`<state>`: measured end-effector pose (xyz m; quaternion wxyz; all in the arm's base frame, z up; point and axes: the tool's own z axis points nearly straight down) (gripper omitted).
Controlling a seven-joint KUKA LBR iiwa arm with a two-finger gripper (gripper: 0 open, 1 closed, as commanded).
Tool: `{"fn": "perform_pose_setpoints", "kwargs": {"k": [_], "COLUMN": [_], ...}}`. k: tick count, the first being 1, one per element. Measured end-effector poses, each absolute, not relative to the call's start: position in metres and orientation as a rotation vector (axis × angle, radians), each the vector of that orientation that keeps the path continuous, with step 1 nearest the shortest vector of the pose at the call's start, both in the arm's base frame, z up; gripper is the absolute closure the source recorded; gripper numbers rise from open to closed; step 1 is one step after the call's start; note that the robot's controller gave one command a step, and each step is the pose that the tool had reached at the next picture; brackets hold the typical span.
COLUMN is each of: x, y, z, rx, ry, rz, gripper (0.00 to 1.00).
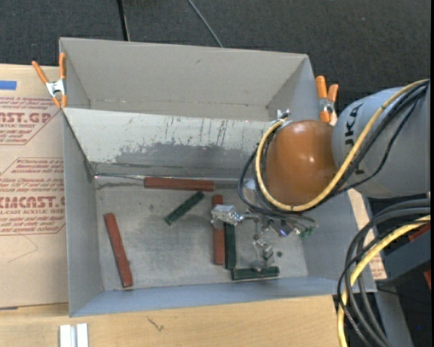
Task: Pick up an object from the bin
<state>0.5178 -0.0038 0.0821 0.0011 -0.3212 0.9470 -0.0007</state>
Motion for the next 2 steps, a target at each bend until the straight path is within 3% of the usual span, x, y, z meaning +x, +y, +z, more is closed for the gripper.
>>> {"fn": "perform_pose_setpoints", "kwargs": {"k": [1,2], "x": [0.5242,0.5169], "y": [0.0108,0.0159], "z": [0.0720,0.0747], "rx": [-1.081,-1.754], "ry": [2.949,2.606], "rz": [0.000,0.004], "gripper": [0.00,1.00]}}
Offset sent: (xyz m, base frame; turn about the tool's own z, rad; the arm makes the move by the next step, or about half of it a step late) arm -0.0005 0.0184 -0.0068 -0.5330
